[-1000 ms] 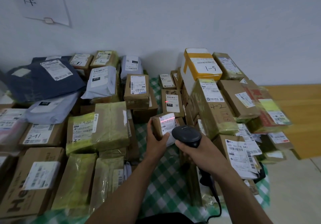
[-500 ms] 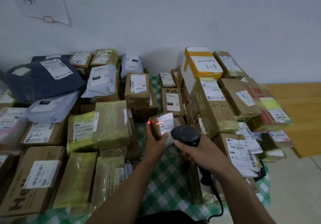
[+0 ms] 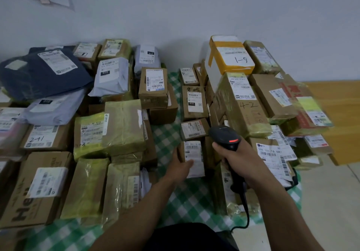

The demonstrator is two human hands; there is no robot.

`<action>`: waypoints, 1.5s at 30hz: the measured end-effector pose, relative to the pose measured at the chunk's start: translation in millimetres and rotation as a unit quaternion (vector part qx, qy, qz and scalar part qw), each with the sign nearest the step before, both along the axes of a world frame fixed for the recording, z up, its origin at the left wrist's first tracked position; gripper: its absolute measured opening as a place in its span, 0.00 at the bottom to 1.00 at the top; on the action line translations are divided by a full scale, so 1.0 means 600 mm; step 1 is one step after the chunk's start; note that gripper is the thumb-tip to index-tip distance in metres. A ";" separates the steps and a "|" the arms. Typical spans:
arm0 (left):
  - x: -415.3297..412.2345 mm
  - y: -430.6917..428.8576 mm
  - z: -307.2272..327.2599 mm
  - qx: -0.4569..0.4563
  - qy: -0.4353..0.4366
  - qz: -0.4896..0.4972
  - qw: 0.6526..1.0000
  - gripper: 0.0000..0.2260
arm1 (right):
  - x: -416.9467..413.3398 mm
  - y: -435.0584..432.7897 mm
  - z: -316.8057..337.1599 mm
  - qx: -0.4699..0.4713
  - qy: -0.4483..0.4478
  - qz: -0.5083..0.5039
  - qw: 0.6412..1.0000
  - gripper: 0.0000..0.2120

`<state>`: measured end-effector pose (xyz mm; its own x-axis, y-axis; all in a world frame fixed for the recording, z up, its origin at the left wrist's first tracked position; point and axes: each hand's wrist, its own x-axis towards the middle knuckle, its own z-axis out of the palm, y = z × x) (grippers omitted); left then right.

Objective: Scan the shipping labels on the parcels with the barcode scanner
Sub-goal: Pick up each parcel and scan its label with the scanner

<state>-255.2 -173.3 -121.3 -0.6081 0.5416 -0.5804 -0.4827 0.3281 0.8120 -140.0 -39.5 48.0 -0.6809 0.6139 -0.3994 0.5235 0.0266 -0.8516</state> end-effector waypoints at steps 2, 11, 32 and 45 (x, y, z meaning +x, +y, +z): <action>0.003 0.011 -0.015 -0.026 -0.007 -0.010 1.000 0.28 | -0.001 -0.001 -0.008 -0.005 0.000 0.007 1.000 0.14; -0.010 0.085 -0.055 -0.063 0.009 0.060 0.996 0.24 | -0.002 -0.005 -0.033 -0.020 -0.009 0.010 1.000 0.15; -0.252 0.105 0.231 -0.162 0.417 0.112 0.887 0.23 | -0.125 0.018 0.014 -0.042 0.053 0.023 0.997 0.19; -0.430 0.129 0.166 -0.305 0.251 0.033 0.918 0.70 | -0.183 0.038 -0.004 -0.045 0.034 0.040 0.998 0.20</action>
